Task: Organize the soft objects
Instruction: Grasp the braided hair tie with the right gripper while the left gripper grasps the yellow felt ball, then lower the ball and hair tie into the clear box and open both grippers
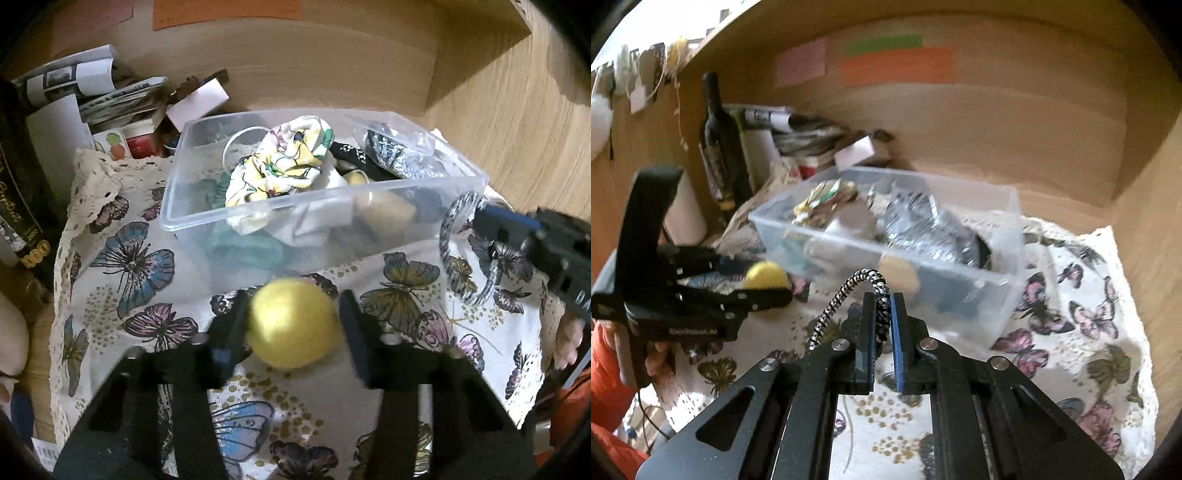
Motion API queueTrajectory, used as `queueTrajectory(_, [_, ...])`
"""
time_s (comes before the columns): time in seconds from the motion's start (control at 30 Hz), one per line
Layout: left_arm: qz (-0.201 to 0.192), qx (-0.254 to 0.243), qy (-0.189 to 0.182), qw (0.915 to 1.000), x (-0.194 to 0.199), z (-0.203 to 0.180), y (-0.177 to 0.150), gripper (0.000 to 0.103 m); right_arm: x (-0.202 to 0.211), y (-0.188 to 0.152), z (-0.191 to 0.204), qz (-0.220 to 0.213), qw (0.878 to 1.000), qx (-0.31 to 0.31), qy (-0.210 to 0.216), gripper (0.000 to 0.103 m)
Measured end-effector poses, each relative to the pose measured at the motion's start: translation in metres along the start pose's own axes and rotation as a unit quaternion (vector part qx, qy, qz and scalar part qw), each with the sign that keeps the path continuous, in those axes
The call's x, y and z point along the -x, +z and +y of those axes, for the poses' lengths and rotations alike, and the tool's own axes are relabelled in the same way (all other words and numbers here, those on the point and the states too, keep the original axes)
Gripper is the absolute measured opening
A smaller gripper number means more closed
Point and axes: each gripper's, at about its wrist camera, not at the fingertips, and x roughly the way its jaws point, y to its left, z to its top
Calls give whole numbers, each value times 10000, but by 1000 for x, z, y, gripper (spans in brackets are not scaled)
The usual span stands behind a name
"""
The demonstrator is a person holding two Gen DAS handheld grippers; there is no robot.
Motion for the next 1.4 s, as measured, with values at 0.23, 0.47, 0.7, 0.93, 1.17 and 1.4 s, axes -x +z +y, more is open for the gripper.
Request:
queueTrajectory(0.23, [-499,65,-50,9987,32,1,8,44,11,19,-6,-382,9992,-70,-69,7])
queueTrajectory(0.47, [-1113,32,139,9937,64,3,34,44,19,43,-8,-820,9965,-81,-123,7])
queueTrajectory(0.7, [-1325,120,207,9909,62,11,59,44,1,69,-4,-938,9955,-19,-141,7])
queueTrajectory(0.93, [-1039,292,237,9939,31,23,68,44,-38,78,3,-633,9978,101,-177,7])
queueTrajectory(1.17, [-758,366,248,9961,10,30,67,44,-70,73,8,-207,9993,238,-185,7])
queueTrajectory(1.4, [-683,275,329,9967,6,28,63,48,-72,72,7,-64,9994,276,-182,7])
